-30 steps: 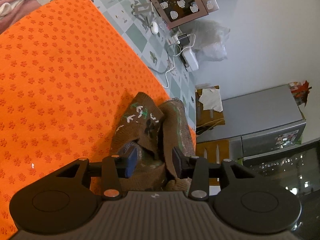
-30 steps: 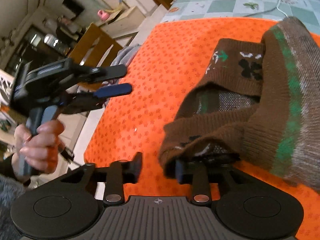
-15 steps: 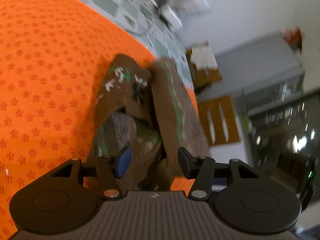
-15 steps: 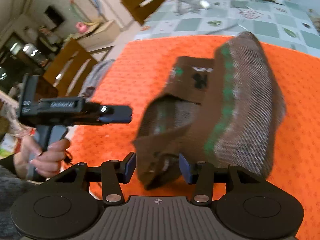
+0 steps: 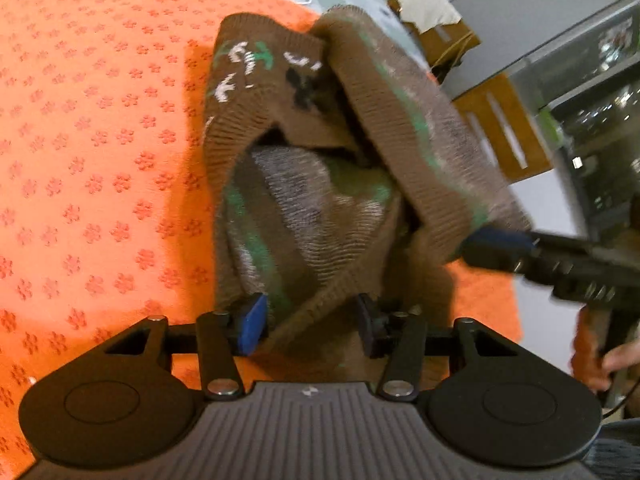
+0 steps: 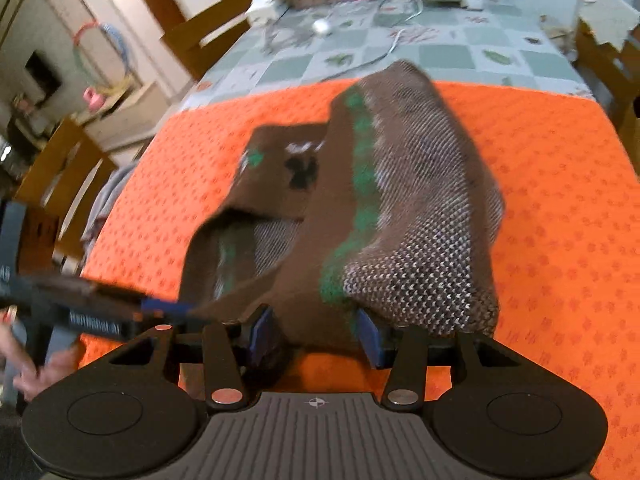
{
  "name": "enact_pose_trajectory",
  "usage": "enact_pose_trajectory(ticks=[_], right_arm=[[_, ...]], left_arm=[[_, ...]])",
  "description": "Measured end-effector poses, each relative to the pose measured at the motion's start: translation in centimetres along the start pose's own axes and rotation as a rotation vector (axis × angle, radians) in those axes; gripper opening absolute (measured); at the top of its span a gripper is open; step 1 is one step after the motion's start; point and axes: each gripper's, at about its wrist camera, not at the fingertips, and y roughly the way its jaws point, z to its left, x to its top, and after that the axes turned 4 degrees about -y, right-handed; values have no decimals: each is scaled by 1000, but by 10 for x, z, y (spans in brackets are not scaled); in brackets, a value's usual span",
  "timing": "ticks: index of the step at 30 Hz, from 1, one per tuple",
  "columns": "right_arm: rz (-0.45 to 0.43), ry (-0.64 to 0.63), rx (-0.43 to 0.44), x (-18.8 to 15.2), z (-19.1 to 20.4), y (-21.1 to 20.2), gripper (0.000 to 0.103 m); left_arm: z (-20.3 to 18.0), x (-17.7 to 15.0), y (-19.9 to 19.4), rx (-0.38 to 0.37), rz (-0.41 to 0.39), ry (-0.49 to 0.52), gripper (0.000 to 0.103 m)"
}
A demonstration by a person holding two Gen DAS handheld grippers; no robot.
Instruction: Fold clothes
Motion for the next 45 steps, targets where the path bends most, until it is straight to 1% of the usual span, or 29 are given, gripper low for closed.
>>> enact_pose_trajectory(ticks=[4,6,8,9,11,13,15,16,18,19,20,21,22,23,24,26,27,29,30,33,38,43,45], right_arm=[[-11,3,-41,-2,1,9,51],[-19,-32,-71,-6,10,14,61],[-23,-76,-100,-10,21,19,67],[-26,-103,-121,-13,28,23,69],[-36,-148,-162,-16,37,30,70],[-53,-186,-207,-20,45,35,65],[-64,-189,-239,-22,45,37,44],[-68,-181,-245,-22,42,36,40],[-74,-158,-251,-23,35,32,22],[-77,-142,-250,-24,31,29,18],[-81,-126,-249,-25,26,25,8],[-87,-113,-252,-26,22,21,8],[-96,-103,-260,-27,19,15,8],[-104,-98,-268,-28,16,10,7],[-113,-92,-280,-29,12,3,7],[-130,-77,-306,-29,3,-11,7],[-133,-68,-316,-29,-4,-18,7],[-131,-52,-325,-27,-17,-31,7],[-133,-52,-339,-25,-25,-39,7],[-135,-45,-388,-21,-49,-60,7],[-146,-5,-459,-13,-98,-92,6],[-179,3,-513,-1,-131,-117,6],[-185,16,-521,2,-142,-124,7]], left_arm=[[1,1,2,18,3,17,53],[1,0,0,20,0,24,53],[1,-2,0,20,-5,24,53],[1,-3,0,19,-9,23,53],[1,-4,0,18,-14,19,53],[1,-4,1,21,-19,15,53],[1,-4,1,25,-24,12,52],[2,-4,2,26,-27,9,52],[3,-6,1,28,-35,5,51],[4,-7,0,32,-39,5,49],[4,-7,0,36,-42,4,47],[4,-7,-1,41,-45,1,45],[6,-8,0,48,-47,-4,39],[7,-8,-1,57,-49,-11,30],[9,-7,-1,67,-50,-24,26],[16,-6,-1,75,-48,-62,10],[21,-5,-1,75,-45,-85,7],[26,-3,-2,66,-42,-117,7],[25,-3,-2,70,-44,-116,7],[16,-4,-2,113,-58,-80,7],[10,-4,-2,161,-69,-70,7],[11,-3,-3,169,-84,-102,7],[10,-4,-3,175,-91,-113,7]])
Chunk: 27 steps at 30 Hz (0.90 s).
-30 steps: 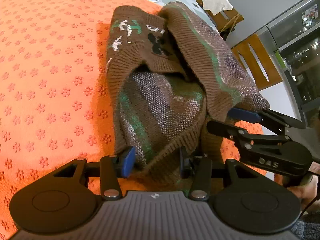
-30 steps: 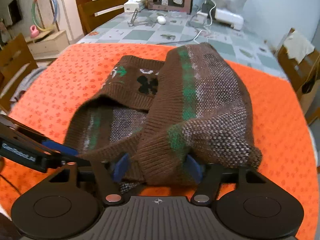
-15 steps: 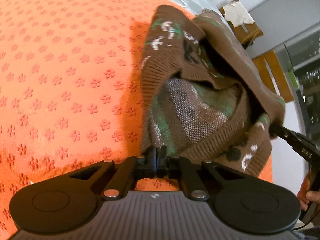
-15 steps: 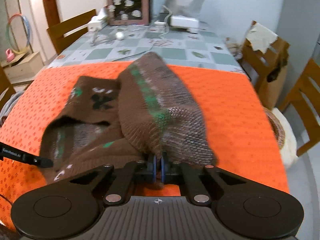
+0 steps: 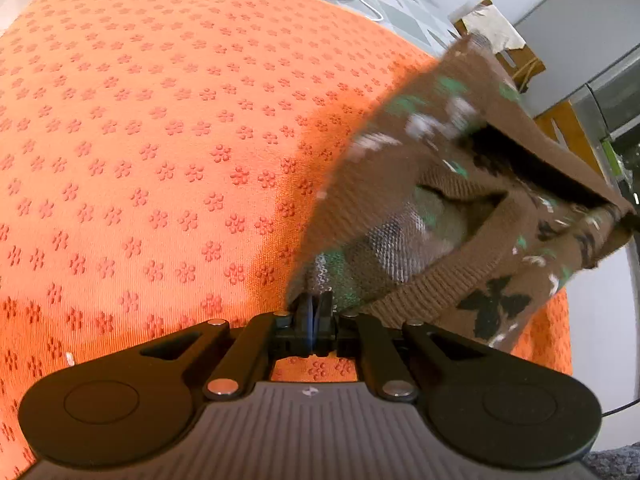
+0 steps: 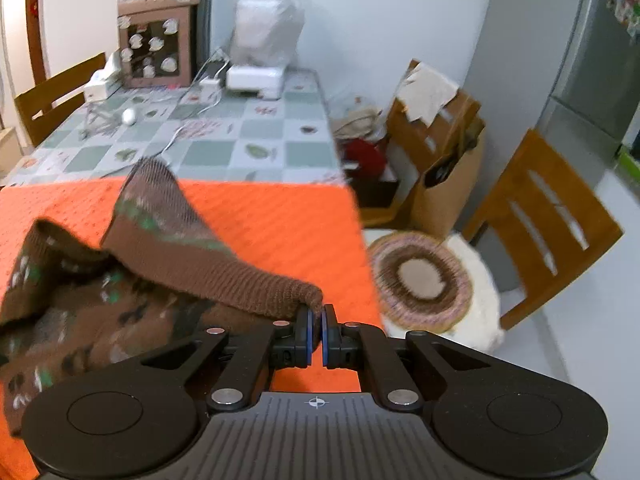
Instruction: Fold clothes
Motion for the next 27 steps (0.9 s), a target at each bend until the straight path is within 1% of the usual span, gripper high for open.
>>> enact_pose_trajectory(ticks=[2,4,7,8,9,10,11,12,14,16,19,23,27], right_arm=[[27,14,14,-3,-10,9,7],[74,11,69,-10,-11,23,7],[134,-17,129,-20,-6,41,9],[149,-23,139,-21,-4,45,13],[163,-29,147,-22,-2,47,19],[170,-35,150,-22,-1,48,23],[168,-43,152,-22,0,46,33],[164,-52,154,-19,1,44,42],[140,-77,162,-12,4,34,46],[108,-105,174,-4,7,24,48],[62,-166,216,12,17,16,50],[38,-231,272,31,34,23,50],[10,-305,319,45,53,37,50]], left_arm=[[1,0,0,3,-6,-16,7],[0,1,0,8,-10,-26,7],[-3,-1,-3,15,-16,-37,7],[-6,-2,-7,9,-22,-39,10],[-8,-2,-10,2,-29,-41,12],[-11,-3,-14,-5,-35,-43,19],[-14,-4,-19,-12,-46,-40,27],[-18,-4,-25,-19,-65,-28,31],[-27,-4,-38,-26,-99,2,35],[-37,-3,-50,-26,-133,37,38],[-52,2,-58,-27,-167,85,44],[-78,12,-54,-21,-163,176,50],[-102,18,-38,-11,-162,264,57]])
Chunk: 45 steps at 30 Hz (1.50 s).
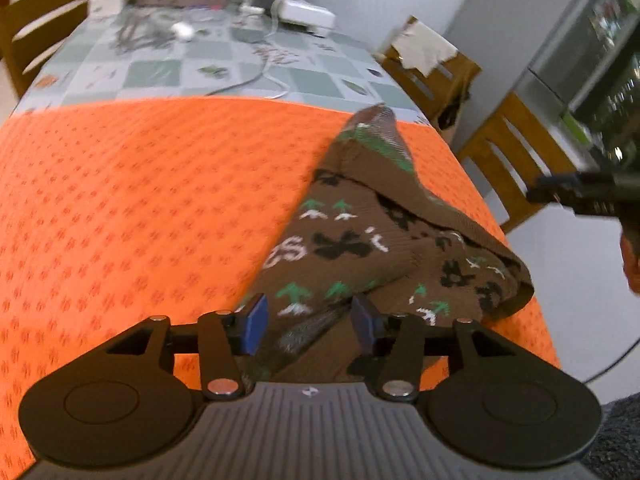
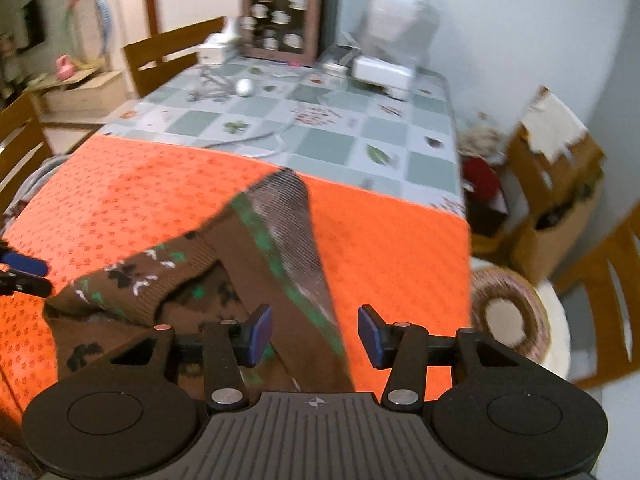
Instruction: Fold clothes
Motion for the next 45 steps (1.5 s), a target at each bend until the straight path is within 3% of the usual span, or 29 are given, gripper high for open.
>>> enact_pose_trajectory(ticks=[12,21,34,37,39,40,42,43,44,45], right_arm=[[-4,-223,112,43,34,71,50],[3,-425,166,53,71,115,54],[26,-669,146,57,112,169,55],[18,-700,133,56,114,175,53],[13,-704,128,56,114,177,42],[12,-697,127,57,112,177,41],[1,-681,110,58,107,176,20],[-5,-673,100,59,104,176,14],[-12,-666,91,60,101,175,11],[-18,-658,81,61,99,174,11]], left_arm=[[-32,18,69,-18,78,119,58],[-42,18,85,-31,86,238,63],[-59,13,115,-16,81,386,69],[-62,10,122,-5,83,418,69],[-62,8,126,-5,85,432,68],[-61,7,127,-6,83,433,63],[-58,6,127,-12,78,424,47],[-56,6,127,-16,76,412,32],[-53,6,126,-19,68,397,19],[-51,7,123,-20,54,377,13]])
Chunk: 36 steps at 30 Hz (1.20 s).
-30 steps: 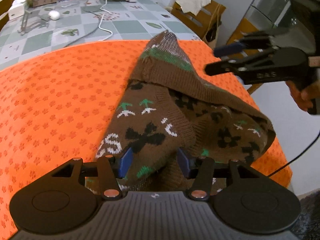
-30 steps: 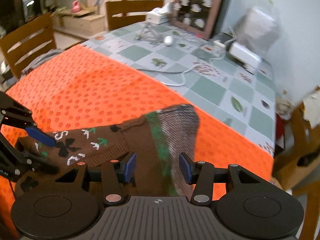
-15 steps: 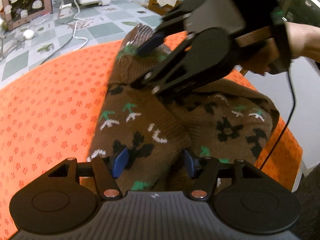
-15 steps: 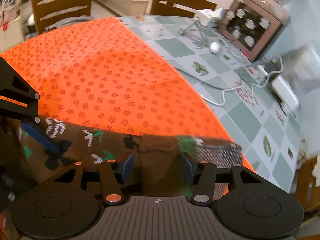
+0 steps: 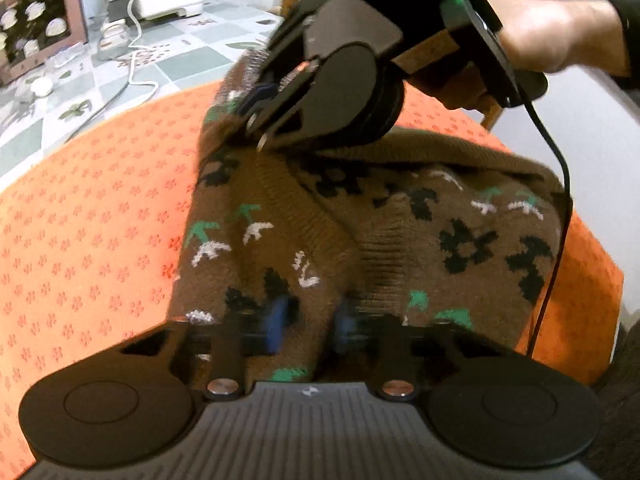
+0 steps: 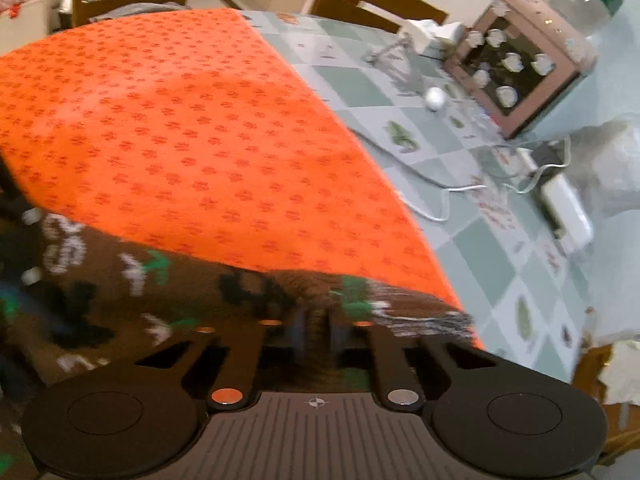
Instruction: Fold clothes
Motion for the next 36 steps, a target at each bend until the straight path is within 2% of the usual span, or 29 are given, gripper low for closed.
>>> enact_pose_trajectory(ticks=[1,5,8,15,20,29,32,34,36], right_arm=[[-8,19,-10,-1,-4,-3,11],[-37,128,-58,-4,-28,-20,10],[-45,263,-70,-9,-54,-33,10],[-61,682,-52,-44,-122,-68,9],[-92,937,-9,-76,-150,-98,9],[-176,1264,32,-136,-164,-171,8],[-221,1414,83,-166,-159,-190,7],[-253,1519,119,-188,-152,-200,2],[-257,1570,121,-207,-140,-210,2]], left_arm=[[2,0,-3,2,-14,-20,10],[12,0,-17,50,-81,-88,8],[23,2,-33,77,-132,-165,7],[64,7,-86,141,-274,-438,7],[86,6,-117,166,-335,-591,6],[89,-5,-161,219,-404,-685,6],[86,-14,-172,230,-413,-696,6],[85,-20,-181,237,-421,-709,6],[85,-28,-189,247,-424,-715,6]])
